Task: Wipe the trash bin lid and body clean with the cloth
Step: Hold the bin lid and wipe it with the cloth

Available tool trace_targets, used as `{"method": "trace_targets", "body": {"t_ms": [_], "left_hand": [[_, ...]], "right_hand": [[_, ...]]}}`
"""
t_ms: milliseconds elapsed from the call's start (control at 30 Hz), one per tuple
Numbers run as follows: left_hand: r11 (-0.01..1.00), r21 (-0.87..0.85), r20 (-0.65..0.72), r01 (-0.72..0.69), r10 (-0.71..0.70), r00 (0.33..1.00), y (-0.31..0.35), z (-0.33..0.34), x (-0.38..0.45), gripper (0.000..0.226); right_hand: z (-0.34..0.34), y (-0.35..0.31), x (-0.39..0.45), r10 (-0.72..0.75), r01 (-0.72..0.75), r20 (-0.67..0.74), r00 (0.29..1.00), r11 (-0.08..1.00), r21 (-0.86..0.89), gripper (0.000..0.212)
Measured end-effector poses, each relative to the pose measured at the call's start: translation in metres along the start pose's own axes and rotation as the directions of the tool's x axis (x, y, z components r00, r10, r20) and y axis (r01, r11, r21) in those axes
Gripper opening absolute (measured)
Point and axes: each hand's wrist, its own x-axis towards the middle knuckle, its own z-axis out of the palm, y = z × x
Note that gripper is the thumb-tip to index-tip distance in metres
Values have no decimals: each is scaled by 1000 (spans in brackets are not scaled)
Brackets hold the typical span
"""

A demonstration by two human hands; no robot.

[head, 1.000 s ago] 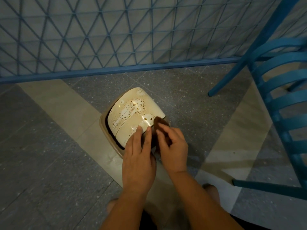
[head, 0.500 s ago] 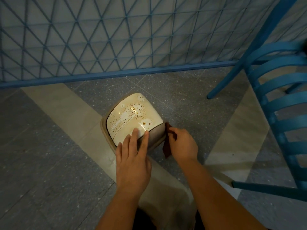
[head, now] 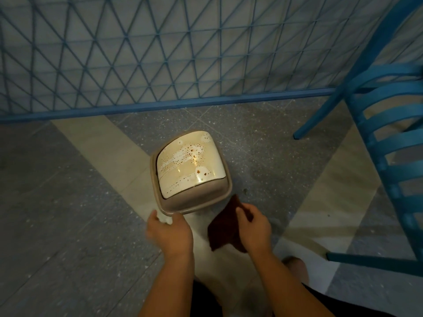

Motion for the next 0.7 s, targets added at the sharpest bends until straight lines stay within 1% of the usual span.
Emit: {"method": "trace_targets", "body": {"t_ms": [33,67,100,133,167,233,267,333,367,400,467,500,533,567,633,667,700], "left_hand": [[974,-97,58,205,-200,978,-2,6,0,50],[908,-152,168,391,-366,915,-6,14,0,47],[828,-185,294,528,-466,834,-7,21,-2,46],[765,-213,392,608,-504,770,-6,28,-5,46],[723,-244,453,647,-505,735,-5,35,-5,46],[668,-319,513,673,-475,715,-2,47,-5,42],[647,-346,526,680,-467,711,-3,51,-2,39],[624,-378,547,684,-446,708,-6,55,2,34],[631,-384,546,674,-433,717,-9,56,4,32],[655,-381,533,652,-420,734,-11,56,5,28],[707,-377,497,599,-391,775,-14,55,5,21],[725,-376,485,577,-377,789,-14,54,6,20],[737,-374,483,563,-364,797,-17,54,7,21],[743,-375,485,554,-352,800,-19,54,9,22],[750,-367,499,549,-340,797,-23,54,10,27],[764,-351,499,542,-337,799,-25,54,12,30],[782,-331,498,528,-331,802,-25,54,13,32]], "right_hand": [[-1,-3,2,18,-18,-2,1000,997,75,18],[-1,-8,3,21,-21,0,1000,990,143,14],[2,-14,2,10,-9,-5,1000,981,196,13],[6,-18,2,-7,10,-14,1000,974,226,14],[10,-20,0,-42,47,-25,999,976,215,18],[20,-18,-4,-145,145,-6,989,984,101,24],[22,-17,-5,-206,206,38,978,978,16,26],[24,-15,-7,-299,331,175,938,922,-199,29],[22,-14,-5,-319,362,196,927,898,-251,30],[20,-12,-1,-324,357,162,932,897,-260,30],[17,-12,2,-308,305,22,951,928,-212,30],[19,-12,1,-306,297,-15,952,932,-207,30],[22,-13,-1,-322,313,-4,947,923,-222,30],[26,-14,-4,-359,359,47,932,901,-245,31],[33,-14,-8,-440,481,197,876,821,-307,32],[33,-14,-7,-473,531,244,847,776,-341,32],[32,-14,-3,-502,562,253,827,741,-368,31]]}}
